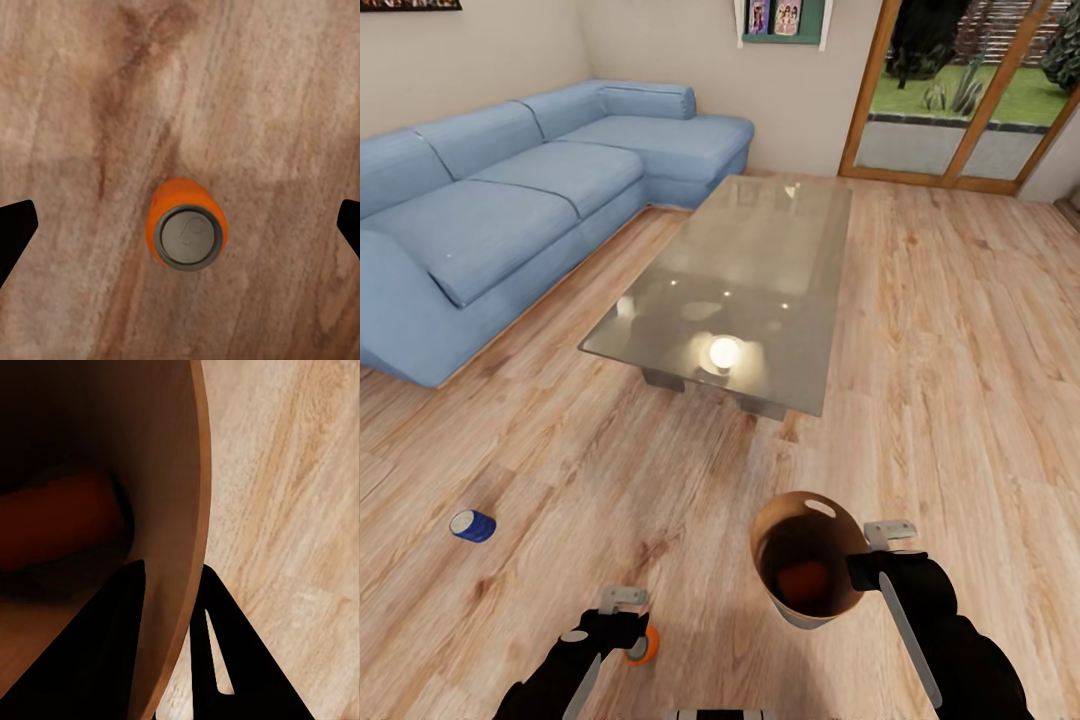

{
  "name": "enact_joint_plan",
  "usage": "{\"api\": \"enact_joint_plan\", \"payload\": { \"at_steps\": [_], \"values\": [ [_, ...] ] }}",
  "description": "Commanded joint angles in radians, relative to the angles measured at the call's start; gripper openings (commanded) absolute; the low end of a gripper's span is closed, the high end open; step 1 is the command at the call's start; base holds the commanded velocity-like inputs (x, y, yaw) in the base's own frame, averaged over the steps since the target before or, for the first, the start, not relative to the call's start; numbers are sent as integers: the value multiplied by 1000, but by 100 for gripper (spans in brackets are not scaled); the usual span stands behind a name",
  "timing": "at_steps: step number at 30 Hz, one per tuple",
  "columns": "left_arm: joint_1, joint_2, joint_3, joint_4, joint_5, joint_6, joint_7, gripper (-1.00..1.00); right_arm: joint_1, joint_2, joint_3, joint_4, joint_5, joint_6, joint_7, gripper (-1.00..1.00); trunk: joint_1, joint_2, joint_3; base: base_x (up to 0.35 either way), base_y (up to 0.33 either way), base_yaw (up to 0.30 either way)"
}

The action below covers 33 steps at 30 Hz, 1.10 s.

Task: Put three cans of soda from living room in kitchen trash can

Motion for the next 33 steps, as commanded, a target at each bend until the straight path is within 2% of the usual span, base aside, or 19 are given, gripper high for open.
{"api": "enact_joint_plan", "payload": {
  "at_steps": [1,16,26,33],
  "values": [
    [0,0,0,0,0,0,0,100,0,0,0,0,-12,0,2,-100,0,0,-1,0,0,0],
    [0,0,1,0,1,1,-1,100,0,0,0,0,-12,0,2,-100,0,0,-17,0,0,0],
    [0,0,2,0,3,6,-2,100,0,0,2,-1,-12,0,2,-100,38,-70,-48,0,0,0],
    [0,0,2,0,2,5,-2,100,0,0,2,-5,-12,0,2,-100,38,-70,-48,0,0,0]
  ]
}}
